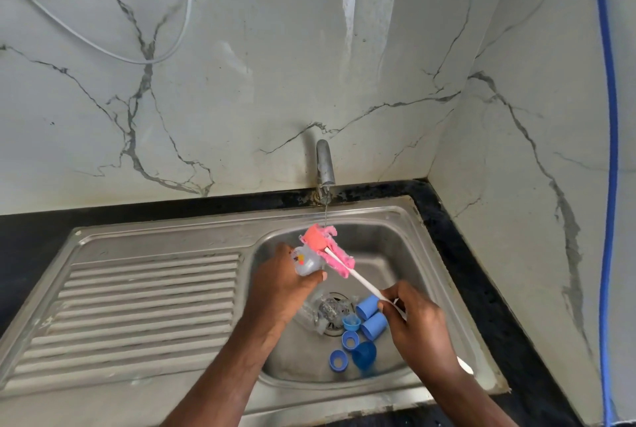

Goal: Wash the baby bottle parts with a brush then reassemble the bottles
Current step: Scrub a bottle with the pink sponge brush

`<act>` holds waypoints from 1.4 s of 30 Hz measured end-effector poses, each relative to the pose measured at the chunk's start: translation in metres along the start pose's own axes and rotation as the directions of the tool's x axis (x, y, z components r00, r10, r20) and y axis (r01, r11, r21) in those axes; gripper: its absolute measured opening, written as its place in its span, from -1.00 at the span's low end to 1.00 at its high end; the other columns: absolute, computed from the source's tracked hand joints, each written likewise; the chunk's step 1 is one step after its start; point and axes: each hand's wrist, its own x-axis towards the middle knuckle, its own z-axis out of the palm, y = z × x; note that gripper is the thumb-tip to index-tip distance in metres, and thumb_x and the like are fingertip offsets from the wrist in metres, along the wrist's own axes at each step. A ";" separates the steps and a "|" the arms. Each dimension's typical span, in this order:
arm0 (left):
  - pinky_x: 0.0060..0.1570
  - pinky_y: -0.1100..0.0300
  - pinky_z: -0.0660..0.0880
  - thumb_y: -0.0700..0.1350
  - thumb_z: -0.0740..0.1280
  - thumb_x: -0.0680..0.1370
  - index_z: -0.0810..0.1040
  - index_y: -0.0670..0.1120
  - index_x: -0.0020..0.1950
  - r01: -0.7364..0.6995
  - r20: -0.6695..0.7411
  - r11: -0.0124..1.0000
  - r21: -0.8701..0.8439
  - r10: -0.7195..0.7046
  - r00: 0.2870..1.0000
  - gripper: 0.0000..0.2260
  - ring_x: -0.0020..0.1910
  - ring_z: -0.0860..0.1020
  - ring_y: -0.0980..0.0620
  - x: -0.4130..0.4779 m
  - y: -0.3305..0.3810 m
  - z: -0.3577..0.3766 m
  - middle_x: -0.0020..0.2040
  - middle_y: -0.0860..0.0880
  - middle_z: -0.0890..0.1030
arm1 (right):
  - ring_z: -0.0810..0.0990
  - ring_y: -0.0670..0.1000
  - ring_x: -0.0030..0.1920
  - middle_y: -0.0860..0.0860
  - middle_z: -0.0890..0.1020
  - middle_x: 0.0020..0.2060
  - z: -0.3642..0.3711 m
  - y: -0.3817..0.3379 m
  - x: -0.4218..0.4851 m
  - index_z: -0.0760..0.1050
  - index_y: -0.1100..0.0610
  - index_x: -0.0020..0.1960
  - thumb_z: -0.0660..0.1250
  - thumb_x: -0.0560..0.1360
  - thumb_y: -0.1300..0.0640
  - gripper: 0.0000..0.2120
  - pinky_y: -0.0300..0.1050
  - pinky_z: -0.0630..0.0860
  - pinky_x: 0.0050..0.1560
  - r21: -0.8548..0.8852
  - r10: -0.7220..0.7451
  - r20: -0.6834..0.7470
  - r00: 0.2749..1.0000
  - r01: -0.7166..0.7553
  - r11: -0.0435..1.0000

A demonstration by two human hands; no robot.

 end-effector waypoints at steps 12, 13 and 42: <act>-0.33 0.29 0.29 0.17 0.54 0.38 0.32 0.12 -0.01 -0.016 -0.076 1.000 0.013 0.017 0.997 -0.57 -0.21 0.46 0.17 0.000 -0.002 -0.012 -0.03 0.08 0.57 | 0.53 -0.22 -0.18 -0.23 0.51 -0.28 0.011 -0.007 -0.003 0.48 0.07 -0.13 0.46 0.50 0.25 -0.82 -0.46 0.36 -0.30 0.020 0.026 0.041 0.999 -0.027 0.999; -0.31 0.33 0.29 0.12 0.55 0.39 0.31 0.16 -0.02 -0.030 -0.069 0.999 0.009 0.031 0.997 -0.58 -0.20 0.45 0.19 -0.002 -0.002 -0.010 -0.01 0.09 0.57 | 0.53 -0.21 -0.17 -0.22 0.51 -0.27 0.013 -0.011 0.000 0.47 0.07 -0.13 0.45 0.51 0.25 -0.83 -0.45 0.36 -0.29 0.035 0.026 0.036 0.999 -0.027 0.999; -0.08 0.34 0.36 0.01 0.65 0.28 0.45 0.14 0.15 -0.305 -0.018 0.948 -0.086 0.305 0.952 -0.45 0.03 0.50 0.24 0.004 -0.056 -0.031 0.04 0.22 0.53 | 0.57 -0.20 -0.04 -0.24 0.62 -0.09 -0.014 -0.014 0.013 0.52 -0.26 0.09 0.35 0.57 0.26 -0.62 -0.29 0.48 -0.10 0.168 0.035 0.321 0.947 -0.093 0.981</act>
